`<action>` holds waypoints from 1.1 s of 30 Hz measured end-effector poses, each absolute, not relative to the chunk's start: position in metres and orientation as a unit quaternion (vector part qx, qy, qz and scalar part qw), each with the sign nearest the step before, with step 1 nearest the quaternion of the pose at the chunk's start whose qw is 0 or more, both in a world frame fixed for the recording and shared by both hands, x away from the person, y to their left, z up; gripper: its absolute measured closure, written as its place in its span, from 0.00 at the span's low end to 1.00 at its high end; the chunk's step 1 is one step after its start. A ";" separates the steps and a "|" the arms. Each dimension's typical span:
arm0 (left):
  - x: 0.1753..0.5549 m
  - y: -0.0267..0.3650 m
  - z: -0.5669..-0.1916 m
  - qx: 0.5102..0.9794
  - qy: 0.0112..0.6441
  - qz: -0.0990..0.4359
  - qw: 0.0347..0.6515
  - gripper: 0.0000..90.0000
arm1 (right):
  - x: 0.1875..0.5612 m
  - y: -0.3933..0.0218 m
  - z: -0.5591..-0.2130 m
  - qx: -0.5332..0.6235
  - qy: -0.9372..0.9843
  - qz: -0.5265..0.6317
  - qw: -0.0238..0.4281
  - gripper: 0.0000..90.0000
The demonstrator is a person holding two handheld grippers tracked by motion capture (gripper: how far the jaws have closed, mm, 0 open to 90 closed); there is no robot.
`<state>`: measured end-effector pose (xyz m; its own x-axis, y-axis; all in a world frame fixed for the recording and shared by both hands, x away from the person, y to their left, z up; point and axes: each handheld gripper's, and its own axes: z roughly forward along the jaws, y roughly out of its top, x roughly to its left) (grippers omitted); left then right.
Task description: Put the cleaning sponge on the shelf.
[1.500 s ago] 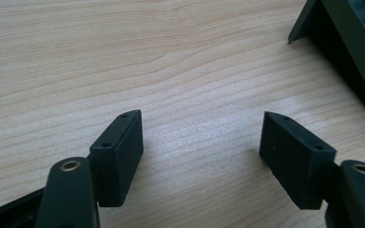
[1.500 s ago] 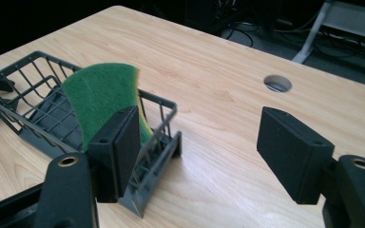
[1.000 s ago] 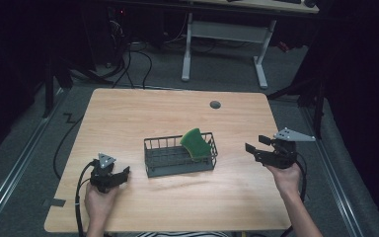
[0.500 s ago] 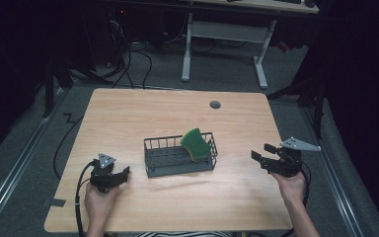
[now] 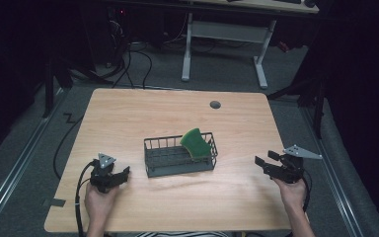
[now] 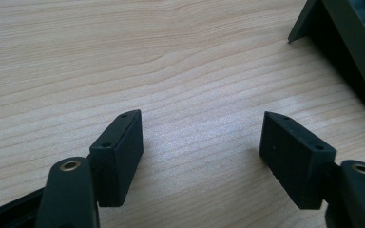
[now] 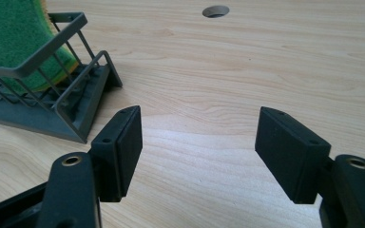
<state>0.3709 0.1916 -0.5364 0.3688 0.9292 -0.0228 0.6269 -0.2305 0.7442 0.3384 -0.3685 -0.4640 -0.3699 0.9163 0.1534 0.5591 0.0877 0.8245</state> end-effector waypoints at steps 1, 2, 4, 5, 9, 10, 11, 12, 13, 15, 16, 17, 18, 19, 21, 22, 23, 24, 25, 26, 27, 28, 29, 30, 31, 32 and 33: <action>0.371 0.192 -0.536 0.752 0.517 0.220 0.344 0.35 | 0.338 -0.369 -0.465 0.524 0.706 0.428 0.209 0.37; 0.371 0.192 -0.536 0.752 0.517 0.220 0.344 0.35 | 0.338 -0.370 -0.467 0.522 0.707 0.428 0.212 0.37; 0.371 0.192 -0.536 0.752 0.517 0.220 0.344 0.35 | 0.338 -0.371 -0.469 0.524 0.706 0.426 0.212 0.37; 0.371 0.192 -0.536 0.752 0.517 0.220 0.344 0.35 | 0.338 -0.371 -0.470 0.526 0.706 0.425 0.211 0.37; 0.371 0.192 -0.536 0.752 0.517 0.219 0.345 0.35 | 0.338 -0.373 -0.478 0.528 0.707 0.421 0.209 0.37; 0.371 0.192 -0.536 0.752 0.517 0.219 0.345 0.35 | 0.338 -0.373 -0.481 0.533 0.706 0.419 0.206 0.37; 0.371 0.192 -0.536 0.752 0.517 0.220 0.344 0.35 | 0.338 -0.373 -0.482 0.534 0.706 0.418 0.206 0.37; 0.371 0.192 -0.536 0.752 0.517 0.220 0.344 0.35 | 0.339 -0.374 -0.485 0.535 0.705 0.418 0.204 0.37; 0.371 0.192 -0.536 0.752 0.517 0.220 0.344 0.35 | 0.339 -0.374 -0.487 0.537 0.704 0.417 0.205 0.37; 0.371 0.192 -0.536 0.752 0.517 0.220 0.344 0.35 | 0.340 -0.375 -0.491 0.540 0.704 0.415 0.203 0.37; 0.371 0.192 -0.536 0.753 0.517 0.220 0.343 0.35 | 0.341 -0.375 -0.493 0.541 0.703 0.415 0.202 0.37; 0.371 0.191 -0.536 0.753 0.517 0.221 0.343 0.35 | 0.341 -0.374 -0.494 0.542 0.704 0.412 0.201 0.37; 0.371 0.191 -0.536 0.753 0.517 0.221 0.343 0.35 | 0.342 -0.374 -0.497 0.540 0.707 0.408 0.205 0.37; 0.371 0.191 -0.537 0.753 0.517 0.222 0.343 0.35 | 0.343 -0.373 -0.499 0.539 0.710 0.403 0.206 0.37; 0.371 0.191 -0.537 0.753 0.517 0.222 0.343 0.35 | 0.343 -0.371 -0.503 0.539 0.714 0.397 0.206 0.37; 0.371 0.191 -0.537 0.753 0.517 0.222 0.343 0.35 | 0.343 -0.370 -0.505 0.539 0.715 0.393 0.207 0.37; 0.371 0.191 -0.537 0.753 0.517 0.222 0.343 0.35 | 0.344 -0.369 -0.507 0.538 0.718 0.388 0.210 0.37; 0.371 0.191 -0.537 0.753 0.516 0.222 0.342 0.35 | 0.344 -0.367 -0.509 0.540 0.718 0.385 0.211 0.37; 0.371 0.191 -0.537 0.753 0.516 0.222 0.342 0.35 | 0.344 -0.367 -0.510 0.538 0.721 0.383 0.212 0.37; 0.371 0.191 -0.537 0.753 0.516 0.222 0.342 0.35 | 0.344 -0.366 -0.512 0.539 0.722 0.380 0.211 0.37; 0.371 0.191 -0.537 0.753 0.517 0.222 0.343 0.35 | 0.344 -0.365 -0.513 0.539 0.723 0.378 0.212 0.37; 0.371 0.191 -0.537 0.753 0.517 0.222 0.343 0.35 | 0.345 -0.364 -0.515 0.538 0.724 0.375 0.215 0.37; 0.371 0.191 -0.537 0.753 0.517 0.222 0.343 0.35 | 0.345 -0.363 -0.516 0.540 0.724 0.374 0.213 0.37; 0.371 0.191 -0.537 0.753 0.517 0.222 0.343 0.35 | 0.345 -0.362 -0.517 0.540 0.724 0.372 0.214 0.37; 0.371 0.191 -0.537 0.753 0.517 0.222 0.343 0.35 | 0.345 -0.362 -0.518 0.540 0.725 0.369 0.214 0.37; 0.371 0.191 -0.537 0.753 0.516 0.222 0.343 0.35 | 0.345 -0.361 -0.519 0.539 0.727 0.366 0.215 0.37; 0.371 0.191 -0.537 0.753 0.517 0.222 0.343 0.35 | 0.345 -0.360 -0.520 0.537 0.729 0.364 0.217 0.37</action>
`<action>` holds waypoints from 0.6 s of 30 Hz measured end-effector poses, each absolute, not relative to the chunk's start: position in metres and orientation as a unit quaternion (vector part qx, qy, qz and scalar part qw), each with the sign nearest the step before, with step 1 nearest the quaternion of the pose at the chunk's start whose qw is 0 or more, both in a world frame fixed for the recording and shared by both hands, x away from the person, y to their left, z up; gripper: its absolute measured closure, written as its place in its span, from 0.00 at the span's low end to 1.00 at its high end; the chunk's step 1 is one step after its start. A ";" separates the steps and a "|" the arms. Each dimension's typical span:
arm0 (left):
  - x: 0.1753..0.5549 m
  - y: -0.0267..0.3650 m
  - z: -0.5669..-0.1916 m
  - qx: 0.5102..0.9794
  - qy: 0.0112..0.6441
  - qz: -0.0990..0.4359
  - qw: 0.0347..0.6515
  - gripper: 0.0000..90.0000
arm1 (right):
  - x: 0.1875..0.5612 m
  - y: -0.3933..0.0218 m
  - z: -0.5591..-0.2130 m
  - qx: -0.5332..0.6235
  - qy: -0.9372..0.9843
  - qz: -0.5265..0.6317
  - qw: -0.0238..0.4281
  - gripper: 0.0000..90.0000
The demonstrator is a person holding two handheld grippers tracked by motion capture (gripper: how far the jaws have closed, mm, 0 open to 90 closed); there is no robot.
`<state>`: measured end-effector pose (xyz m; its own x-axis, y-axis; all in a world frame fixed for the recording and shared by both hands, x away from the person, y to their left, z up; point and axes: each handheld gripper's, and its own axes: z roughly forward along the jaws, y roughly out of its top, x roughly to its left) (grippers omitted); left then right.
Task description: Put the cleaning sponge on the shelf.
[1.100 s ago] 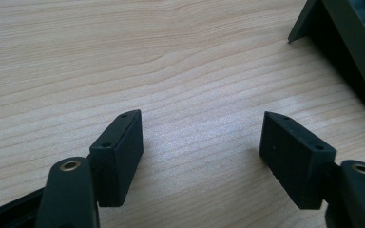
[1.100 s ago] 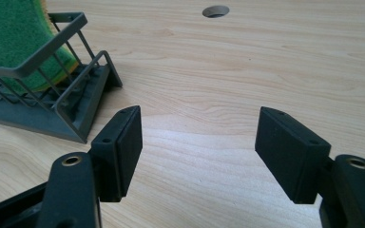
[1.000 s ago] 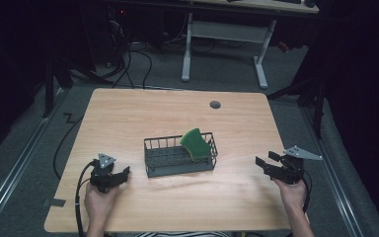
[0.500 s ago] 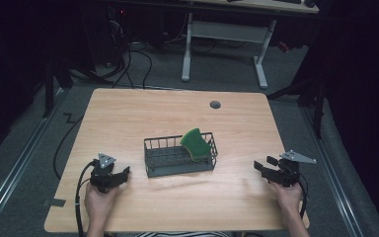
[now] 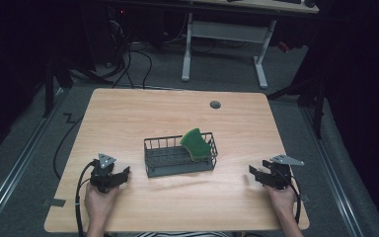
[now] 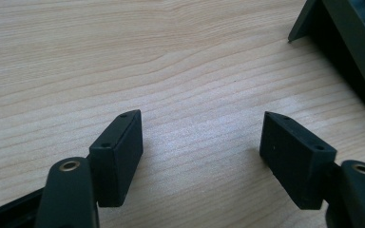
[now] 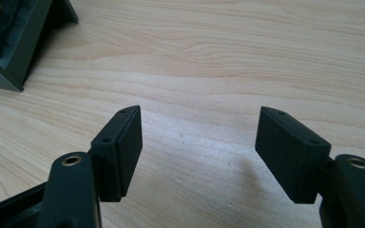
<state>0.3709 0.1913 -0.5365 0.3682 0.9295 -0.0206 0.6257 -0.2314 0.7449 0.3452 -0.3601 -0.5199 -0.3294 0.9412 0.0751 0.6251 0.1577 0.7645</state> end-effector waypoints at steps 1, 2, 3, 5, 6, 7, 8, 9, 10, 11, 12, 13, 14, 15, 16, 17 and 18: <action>0.371 0.191 -0.537 0.753 0.517 0.222 0.343 0.35 | 0.345 -0.359 -0.521 0.537 0.731 0.362 0.217 0.37; 0.371 0.191 -0.537 0.753 0.516 0.222 0.343 0.35 | 0.345 -0.358 -0.521 0.536 0.732 0.359 0.218 0.37; 0.371 0.191 -0.537 0.753 0.517 0.222 0.343 0.35 | 0.346 -0.357 -0.522 0.533 0.735 0.357 0.219 0.36; 0.371 0.191 -0.537 0.753 0.517 0.222 0.343 0.35 | 0.346 -0.354 -0.523 0.532 0.738 0.353 0.220 0.36; 0.371 0.191 -0.537 0.753 0.516 0.222 0.343 0.35 | 0.346 -0.354 -0.524 0.528 0.741 0.350 0.221 0.36; 0.371 0.191 -0.537 0.753 0.516 0.222 0.343 0.35 | 0.346 -0.353 -0.524 0.528 0.742 0.349 0.222 0.36; 0.371 0.191 -0.537 0.753 0.516 0.222 0.343 0.35 | 0.347 -0.352 -0.525 0.527 0.743 0.347 0.222 0.36; 0.371 0.191 -0.537 0.753 0.517 0.222 0.343 0.35 | 0.347 -0.352 -0.526 0.527 0.744 0.347 0.222 0.36; 0.371 0.191 -0.537 0.753 0.517 0.222 0.343 0.35 | 0.347 -0.351 -0.526 0.526 0.745 0.346 0.223 0.36; 0.371 0.191 -0.537 0.753 0.516 0.222 0.342 0.35 | 0.347 -0.351 -0.527 0.526 0.745 0.344 0.223 0.36; 0.371 0.191 -0.537 0.753 0.516 0.223 0.342 0.35 | 0.347 -0.350 -0.527 0.527 0.745 0.343 0.224 0.36; 0.371 0.191 -0.537 0.754 0.516 0.224 0.341 0.35 | 0.347 -0.350 -0.528 0.526 0.746 0.342 0.224 0.36; 0.371 0.191 -0.537 0.754 0.516 0.224 0.341 0.35 | 0.347 -0.350 -0.528 0.527 0.746 0.341 0.222 0.36; 0.371 0.191 -0.537 0.754 0.516 0.224 0.341 0.35 | 0.348 -0.350 -0.529 0.525 0.748 0.338 0.225 0.36; 0.371 0.191 -0.537 0.754 0.516 0.224 0.341 0.35 | 0.348 -0.349 -0.529 0.527 0.747 0.336 0.225 0.36; 0.371 0.191 -0.537 0.753 0.516 0.224 0.341 0.35 | 0.349 -0.350 -0.530 0.525 0.749 0.334 0.227 0.36; 0.371 0.191 -0.537 0.753 0.516 0.224 0.341 0.35 | 0.349 -0.349 -0.530 0.527 0.749 0.331 0.227 0.36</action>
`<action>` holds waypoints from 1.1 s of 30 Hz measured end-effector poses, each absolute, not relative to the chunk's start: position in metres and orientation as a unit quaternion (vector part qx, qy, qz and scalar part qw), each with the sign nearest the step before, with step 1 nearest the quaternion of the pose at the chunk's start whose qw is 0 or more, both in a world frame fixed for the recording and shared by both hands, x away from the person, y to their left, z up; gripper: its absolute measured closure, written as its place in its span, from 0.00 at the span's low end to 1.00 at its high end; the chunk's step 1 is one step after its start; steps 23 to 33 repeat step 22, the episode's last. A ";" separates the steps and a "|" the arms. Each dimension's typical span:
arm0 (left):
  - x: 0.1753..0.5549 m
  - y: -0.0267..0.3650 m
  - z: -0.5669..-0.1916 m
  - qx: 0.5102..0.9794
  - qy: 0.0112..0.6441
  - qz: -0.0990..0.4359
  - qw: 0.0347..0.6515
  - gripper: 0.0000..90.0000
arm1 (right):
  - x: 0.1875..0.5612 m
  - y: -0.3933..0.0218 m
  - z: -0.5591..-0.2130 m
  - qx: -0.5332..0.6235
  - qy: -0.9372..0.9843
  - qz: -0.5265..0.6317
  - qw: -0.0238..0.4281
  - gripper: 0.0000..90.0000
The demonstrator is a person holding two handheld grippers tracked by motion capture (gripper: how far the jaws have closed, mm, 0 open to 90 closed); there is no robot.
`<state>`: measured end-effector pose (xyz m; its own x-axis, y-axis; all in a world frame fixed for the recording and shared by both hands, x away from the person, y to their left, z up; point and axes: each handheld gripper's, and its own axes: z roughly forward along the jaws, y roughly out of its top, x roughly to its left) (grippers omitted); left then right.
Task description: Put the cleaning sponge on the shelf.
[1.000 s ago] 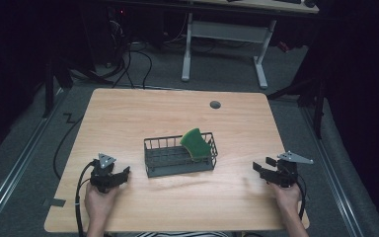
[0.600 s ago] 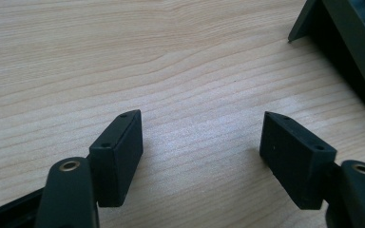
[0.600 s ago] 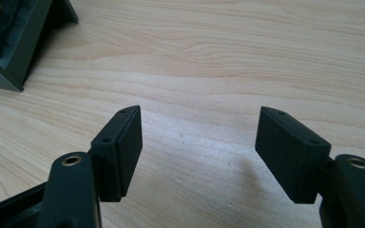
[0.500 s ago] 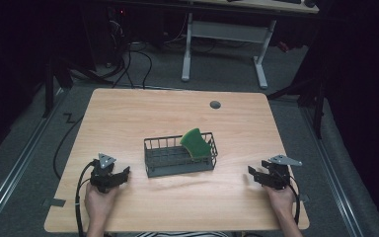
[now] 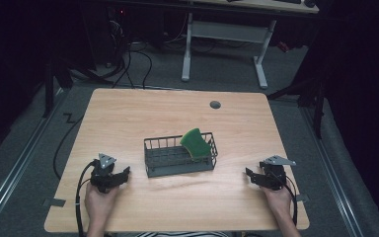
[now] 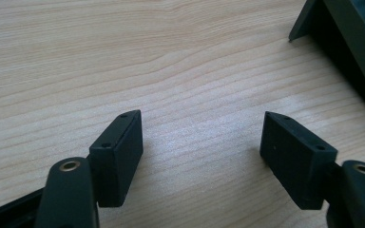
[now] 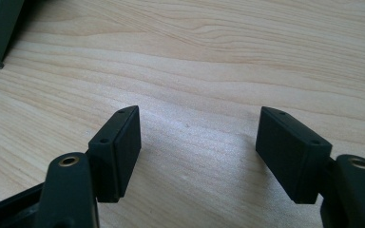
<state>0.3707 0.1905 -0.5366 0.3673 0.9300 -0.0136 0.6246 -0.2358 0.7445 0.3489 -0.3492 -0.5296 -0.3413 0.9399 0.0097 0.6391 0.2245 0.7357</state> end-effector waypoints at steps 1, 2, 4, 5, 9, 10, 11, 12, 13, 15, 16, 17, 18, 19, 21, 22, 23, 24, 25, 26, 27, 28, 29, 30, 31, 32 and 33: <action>0.371 0.191 -0.537 0.754 0.516 0.224 0.341 0.35 | 0.349 -0.349 -0.530 0.527 0.749 0.331 0.228 0.36; 0.371 0.191 -0.537 0.753 0.516 0.224 0.341 0.35 | 0.349 -0.349 -0.530 0.527 0.750 0.329 0.228 0.36; 0.371 0.191 -0.537 0.754 0.516 0.224 0.341 0.35 | 0.349 -0.347 -0.530 0.528 0.752 0.322 0.229 0.35; 0.371 0.191 -0.537 0.753 0.516 0.224 0.341 0.35 | 0.349 -0.346 -0.530 0.527 0.753 0.319 0.231 0.35; 0.371 0.190 -0.537 0.754 0.515 0.224 0.340 0.34 | 0.349 -0.346 -0.530 0.527 0.754 0.317 0.233 0.34; 0.371 0.190 -0.537 0.754 0.515 0.224 0.340 0.34 | 0.349 -0.346 -0.530 0.527 0.753 0.317 0.233 0.34; 0.371 0.190 -0.537 0.754 0.515 0.224 0.341 0.34 | 0.350 -0.346 -0.530 0.528 0.753 0.317 0.233 0.34; 0.371 0.190 -0.537 0.754 0.515 0.224 0.341 0.34 | 0.350 -0.346 -0.530 0.529 0.752 0.316 0.233 0.33; 0.371 0.190 -0.537 0.754 0.515 0.224 0.341 0.34 | 0.350 -0.346 -0.530 0.530 0.752 0.315 0.234 0.32; 0.371 0.190 -0.537 0.754 0.515 0.224 0.341 0.34 | 0.350 -0.346 -0.530 0.531 0.751 0.315 0.234 0.32; 0.371 0.190 -0.537 0.754 0.515 0.224 0.341 0.34 | 0.350 -0.346 -0.530 0.531 0.751 0.315 0.234 0.32; 0.371 0.190 -0.537 0.754 0.515 0.224 0.341 0.34 | 0.350 -0.346 -0.530 0.531 0.751 0.315 0.234 0.32; 0.371 0.190 -0.537 0.754 0.515 0.224 0.341 0.34 | 0.350 -0.346 -0.530 0.531 0.751 0.315 0.234 0.32; 0.371 0.190 -0.537 0.754 0.515 0.224 0.341 0.34 | 0.350 -0.346 -0.530 0.531 0.751 0.315 0.234 0.32; 0.371 0.190 -0.537 0.754 0.515 0.224 0.341 0.34 | 0.350 -0.346 -0.530 0.531 0.751 0.315 0.234 0.32; 0.371 0.190 -0.537 0.754 0.515 0.224 0.341 0.34 | 0.350 -0.346 -0.530 0.531 0.751 0.315 0.234 0.32; 0.371 0.190 -0.537 0.754 0.515 0.224 0.341 0.34 | 0.350 -0.346 -0.530 0.531 0.751 0.315 0.234 0.32; 0.371 0.190 -0.537 0.754 0.515 0.224 0.341 0.34 | 0.350 -0.346 -0.530 0.531 0.751 0.315 0.234 0.32; 0.371 0.190 -0.537 0.754 0.515 0.224 0.341 0.34 | 0.350 -0.346 -0.530 0.531 0.751 0.315 0.234 0.32; 0.371 0.190 -0.537 0.754 0.515 0.224 0.341 0.34 | 0.350 -0.346 -0.530 0.531 0.751 0.315 0.234 0.32; 0.371 0.190 -0.537 0.754 0.515 0.224 0.341 0.34 | 0.350 -0.346 -0.530 0.531 0.751 0.315 0.234 0.32; 0.371 0.190 -0.537 0.754 0.515 0.224 0.341 0.34 | 0.350 -0.346 -0.530 0.531 0.751 0.315 0.234 0.32; 0.371 0.190 -0.537 0.754 0.515 0.224 0.341 0.34 | 0.350 -0.346 -0.530 0.531 0.751 0.315 0.234 0.32; 0.371 0.190 -0.537 0.754 0.515 0.224 0.341 0.34 | 0.350 -0.346 -0.530 0.531 0.751 0.315 0.234 0.32; 0.371 0.190 -0.537 0.754 0.515 0.224 0.341 0.34 | 0.350 -0.346 -0.530 0.531 0.751 0.315 0.234 0.32; 0.371 0.190 -0.537 0.754 0.515 0.224 0.341 0.34 | 0.350 -0.346 -0.530 0.531 0.751 0.315 0.234 0.32; 0.371 0.190 -0.537 0.754 0.515 0.224 0.341 0.34 | 0.350 -0.346 -0.530 0.531 0.751 0.315 0.234 0.32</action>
